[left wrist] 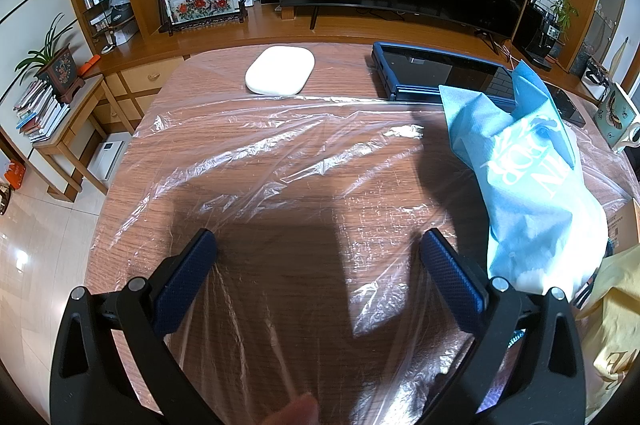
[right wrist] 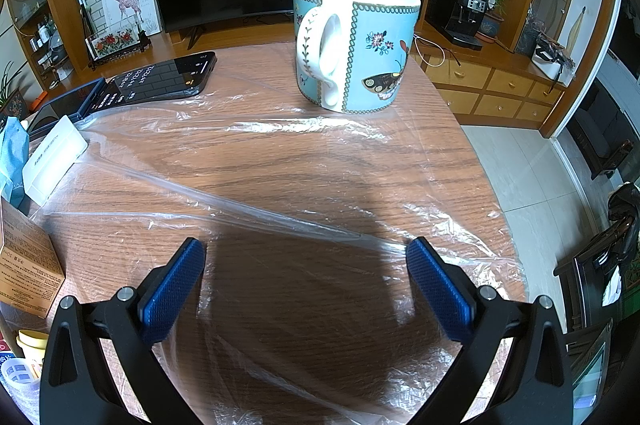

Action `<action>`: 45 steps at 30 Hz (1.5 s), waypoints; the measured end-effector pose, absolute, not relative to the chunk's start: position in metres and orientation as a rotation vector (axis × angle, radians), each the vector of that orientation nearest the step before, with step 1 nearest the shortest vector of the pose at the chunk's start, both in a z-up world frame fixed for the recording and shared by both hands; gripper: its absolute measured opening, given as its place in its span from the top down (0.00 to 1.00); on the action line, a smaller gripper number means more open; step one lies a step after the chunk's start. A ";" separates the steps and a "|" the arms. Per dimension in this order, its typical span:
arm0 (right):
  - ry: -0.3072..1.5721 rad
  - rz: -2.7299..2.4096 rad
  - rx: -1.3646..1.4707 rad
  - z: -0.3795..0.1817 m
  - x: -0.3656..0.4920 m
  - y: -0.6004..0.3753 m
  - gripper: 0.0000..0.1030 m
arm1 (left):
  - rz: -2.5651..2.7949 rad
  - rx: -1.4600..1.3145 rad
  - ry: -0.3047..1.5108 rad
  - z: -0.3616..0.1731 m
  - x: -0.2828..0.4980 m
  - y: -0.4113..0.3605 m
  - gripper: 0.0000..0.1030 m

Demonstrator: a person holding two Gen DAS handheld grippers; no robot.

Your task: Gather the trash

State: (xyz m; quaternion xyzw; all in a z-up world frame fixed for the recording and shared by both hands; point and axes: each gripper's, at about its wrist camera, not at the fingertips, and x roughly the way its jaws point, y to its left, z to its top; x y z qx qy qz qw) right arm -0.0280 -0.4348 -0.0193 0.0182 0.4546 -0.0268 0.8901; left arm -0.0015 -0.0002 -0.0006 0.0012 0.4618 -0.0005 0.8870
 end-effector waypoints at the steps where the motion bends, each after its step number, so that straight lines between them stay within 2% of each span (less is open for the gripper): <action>1: 0.944 -0.056 0.038 -0.019 -0.028 -0.435 0.04 | -0.001 0.002 0.960 -0.001 -0.002 0.000 0.01; 34: 0.975 -0.072 0.046 -0.018 -0.025 -0.435 0.04 | -0.006 0.007 0.964 -0.003 -0.008 -0.001 0.01; 39: 0.893 -0.032 0.028 0.024 -0.046 -0.428 0.04 | 0.006 -0.101 0.980 0.015 -0.005 0.025 0.01; 45: 0.749 0.201 -0.064 0.093 -0.093 -0.365 0.04 | -0.101 -0.244 0.941 0.048 -0.004 0.033 0.01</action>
